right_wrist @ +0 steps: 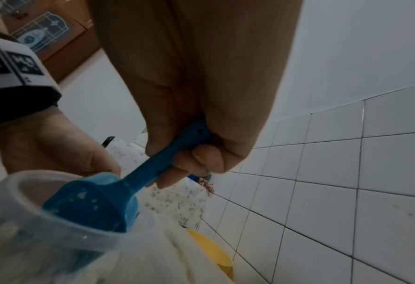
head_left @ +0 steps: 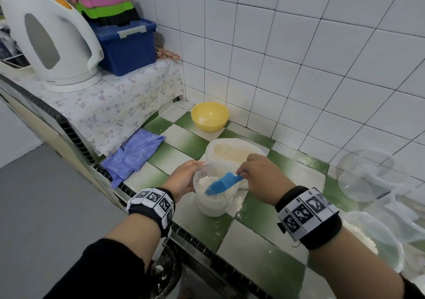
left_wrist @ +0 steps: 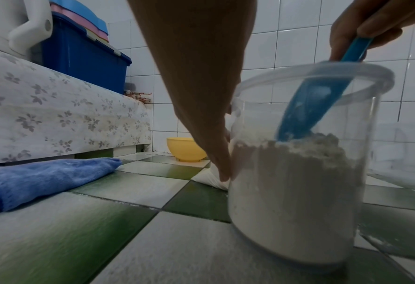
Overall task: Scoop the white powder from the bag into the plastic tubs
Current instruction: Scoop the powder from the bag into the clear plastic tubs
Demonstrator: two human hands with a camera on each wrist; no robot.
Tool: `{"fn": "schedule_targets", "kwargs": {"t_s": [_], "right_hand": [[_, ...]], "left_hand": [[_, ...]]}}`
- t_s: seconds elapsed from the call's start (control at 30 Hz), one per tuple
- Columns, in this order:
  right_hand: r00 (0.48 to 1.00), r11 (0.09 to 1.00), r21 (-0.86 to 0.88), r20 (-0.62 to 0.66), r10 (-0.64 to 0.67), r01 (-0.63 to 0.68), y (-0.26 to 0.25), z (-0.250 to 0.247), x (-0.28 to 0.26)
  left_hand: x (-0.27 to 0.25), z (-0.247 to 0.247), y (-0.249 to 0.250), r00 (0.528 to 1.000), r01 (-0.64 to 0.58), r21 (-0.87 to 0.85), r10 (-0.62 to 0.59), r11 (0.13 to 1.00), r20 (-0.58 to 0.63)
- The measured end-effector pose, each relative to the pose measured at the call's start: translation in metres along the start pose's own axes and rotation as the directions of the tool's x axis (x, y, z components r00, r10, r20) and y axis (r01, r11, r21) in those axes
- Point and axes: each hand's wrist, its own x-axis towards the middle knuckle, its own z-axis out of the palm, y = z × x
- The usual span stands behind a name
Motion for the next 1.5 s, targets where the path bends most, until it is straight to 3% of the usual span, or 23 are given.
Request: {"fn": "schedule_targets", "kwargs": {"t_s": [0.1,0.17,0.3,0.37,0.43,0.6,0.7,0.87,1.17,1.5], "right_hand": [[1.0,0.999,0.041,-0.008,0.03,-0.03,0.004,-0.014,0.001],[0.991,0.976,0.182,-0.026,0.13,-0.123,0.01,-0.023,0.001],[0.957,0.853,0.472,-0.059,0.283,-0.223,0.029,-0.039,-0.001],[0.939,0.817,0.528,-0.098,0.329,-0.231,0.04,-0.043,0.001],[0.925,0.849,0.46,-0.137,0.355,-0.258,0.052,-0.041,0.007],[0.928,0.944,0.055,-0.173,0.33,-0.326,0.066,-0.017,0.027],[0.944,0.932,-0.168,-0.13,0.303,-0.322,0.067,0.002,0.04],[0.953,0.909,-0.286,-0.12,0.28,-0.303,0.063,0.023,0.055],[0.974,0.936,-0.28,0.011,0.226,-0.214,0.06,0.035,0.076],[0.951,0.952,0.013,0.055,0.305,-0.307,0.044,0.029,0.076]], "left_hand": [[0.002,0.0,0.0,1.0,0.005,0.032,-0.005,0.999,-0.003],[0.003,-0.001,0.001,1.0,0.007,0.051,-0.006,0.999,-0.016],[0.006,-0.002,0.003,1.0,-0.01,0.112,0.013,0.994,-0.028],[0.008,-0.003,0.005,0.999,-0.034,0.136,0.035,0.99,-0.007],[0.01,-0.004,0.007,0.999,-0.046,0.151,0.044,0.987,0.017],[0.017,-0.007,0.012,0.994,-0.016,0.198,-0.006,0.98,0.109],[0.024,-0.01,0.011,0.991,-0.03,0.223,-0.001,0.974,0.134],[0.024,-0.007,0.012,0.989,-0.053,0.237,0.018,0.97,0.149],[0.035,-0.013,0.009,0.993,0.031,0.181,-0.052,0.983,0.11],[0.041,-0.017,0.004,0.982,0.039,0.117,-0.06,0.992,0.18]]}}
